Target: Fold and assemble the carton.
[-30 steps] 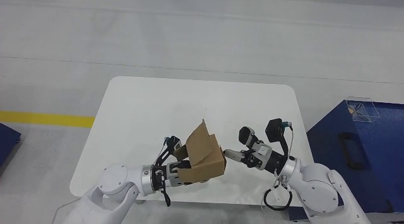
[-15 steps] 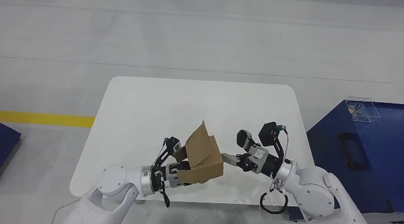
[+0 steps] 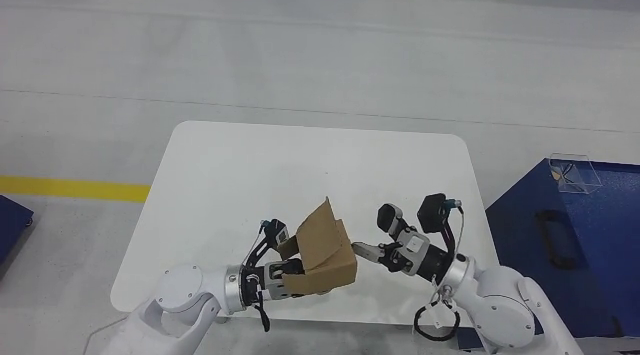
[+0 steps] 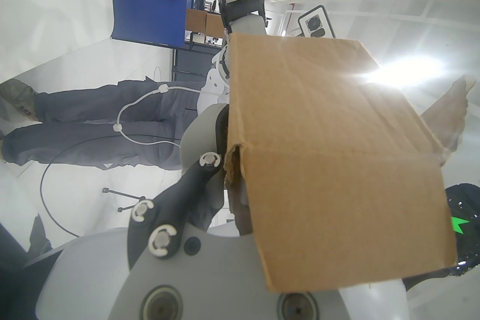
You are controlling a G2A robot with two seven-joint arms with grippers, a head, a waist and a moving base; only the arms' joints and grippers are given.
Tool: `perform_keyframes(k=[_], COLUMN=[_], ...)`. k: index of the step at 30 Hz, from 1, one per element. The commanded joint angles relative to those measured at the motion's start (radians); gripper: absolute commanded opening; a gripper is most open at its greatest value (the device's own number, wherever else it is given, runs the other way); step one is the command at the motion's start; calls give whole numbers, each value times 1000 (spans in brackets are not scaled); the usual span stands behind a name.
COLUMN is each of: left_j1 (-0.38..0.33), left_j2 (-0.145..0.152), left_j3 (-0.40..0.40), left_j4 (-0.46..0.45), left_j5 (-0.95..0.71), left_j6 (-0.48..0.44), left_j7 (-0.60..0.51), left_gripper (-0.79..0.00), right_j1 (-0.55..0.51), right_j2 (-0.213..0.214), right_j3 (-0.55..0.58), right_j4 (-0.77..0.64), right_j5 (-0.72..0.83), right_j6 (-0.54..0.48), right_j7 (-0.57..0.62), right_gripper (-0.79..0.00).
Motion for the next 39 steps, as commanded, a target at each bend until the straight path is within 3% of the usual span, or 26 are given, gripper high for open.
perform_keyframes(k=[1, 39], left_j1=[0, 14], left_j2=[0, 3], left_j3=[0, -13], left_j4=[-1, -2], left_j5=[3, -59], left_j6=[0, 17], left_j7=[0, -31], left_gripper=[-785, -785], right_j1=[3, 33], right_j2=[0, -1], right_j3=[-3, -47], right_j4=[0, 2], right_j5=[-5, 11], right_j6=[6, 39], right_j7=[6, 12], right_gripper=[0, 0])
